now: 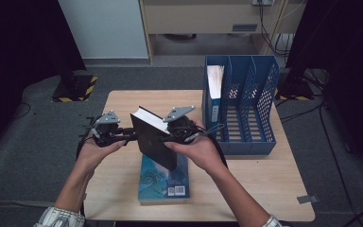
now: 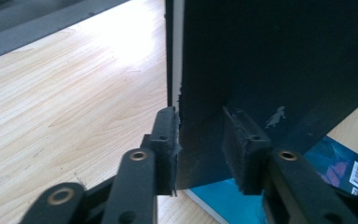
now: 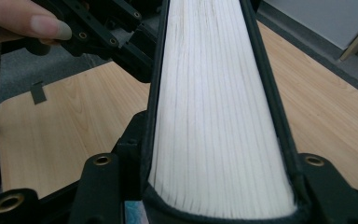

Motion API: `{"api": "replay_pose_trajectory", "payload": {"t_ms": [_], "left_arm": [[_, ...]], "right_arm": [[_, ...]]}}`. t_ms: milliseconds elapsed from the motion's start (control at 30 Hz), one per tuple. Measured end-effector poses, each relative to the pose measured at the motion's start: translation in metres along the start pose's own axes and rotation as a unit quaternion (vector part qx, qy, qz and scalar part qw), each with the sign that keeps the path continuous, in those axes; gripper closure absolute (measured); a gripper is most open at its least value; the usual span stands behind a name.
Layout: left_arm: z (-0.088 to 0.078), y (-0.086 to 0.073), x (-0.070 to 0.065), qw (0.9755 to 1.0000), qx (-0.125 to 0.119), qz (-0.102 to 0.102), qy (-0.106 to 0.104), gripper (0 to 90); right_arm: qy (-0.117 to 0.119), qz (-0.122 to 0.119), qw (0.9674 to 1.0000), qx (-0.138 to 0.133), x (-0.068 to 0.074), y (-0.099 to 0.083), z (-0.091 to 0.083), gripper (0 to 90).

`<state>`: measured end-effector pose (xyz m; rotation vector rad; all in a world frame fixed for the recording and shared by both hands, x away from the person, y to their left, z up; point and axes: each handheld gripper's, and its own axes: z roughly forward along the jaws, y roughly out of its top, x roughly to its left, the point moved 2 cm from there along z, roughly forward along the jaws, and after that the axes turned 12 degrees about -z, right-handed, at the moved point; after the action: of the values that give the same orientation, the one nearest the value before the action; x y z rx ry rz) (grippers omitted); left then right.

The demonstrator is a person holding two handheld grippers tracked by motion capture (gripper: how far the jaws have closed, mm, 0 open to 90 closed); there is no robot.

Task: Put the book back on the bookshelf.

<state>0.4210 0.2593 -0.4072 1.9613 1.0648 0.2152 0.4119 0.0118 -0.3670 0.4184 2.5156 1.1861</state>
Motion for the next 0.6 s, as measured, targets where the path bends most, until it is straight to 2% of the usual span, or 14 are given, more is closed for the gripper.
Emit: {"api": "replay_pose_trajectory", "payload": {"t_ms": [133,233,367,467,600], "left_arm": [[-0.004,-0.012,0.002,0.9999,-0.003,-0.006,0.010,57.2],[-0.005,-0.025,0.003,0.9998,0.003,-0.004,0.020,53.9],[-0.005,-0.046,0.005,0.9983,-0.006,0.001,0.058,49.8],[-0.006,-0.061,0.006,0.9973,-0.012,-0.004,0.072,45.7],[-0.001,-0.082,0.010,0.9968,-0.015,-0.024,0.075,40.5]], "right_arm": [[0.002,0.003,1.0000,-0.001,-0.001,0.000,0.000,49.0],[0.002,0.011,0.9999,-0.004,-0.001,-0.001,0.001,48.9],[0.003,0.013,0.9999,-0.007,-0.001,-0.001,0.002,48.7],[0.001,0.011,0.9999,-0.007,-0.001,-0.001,0.004,47.8],[0.002,0.018,0.9998,-0.008,0.000,-0.001,0.010,46.4]]}}
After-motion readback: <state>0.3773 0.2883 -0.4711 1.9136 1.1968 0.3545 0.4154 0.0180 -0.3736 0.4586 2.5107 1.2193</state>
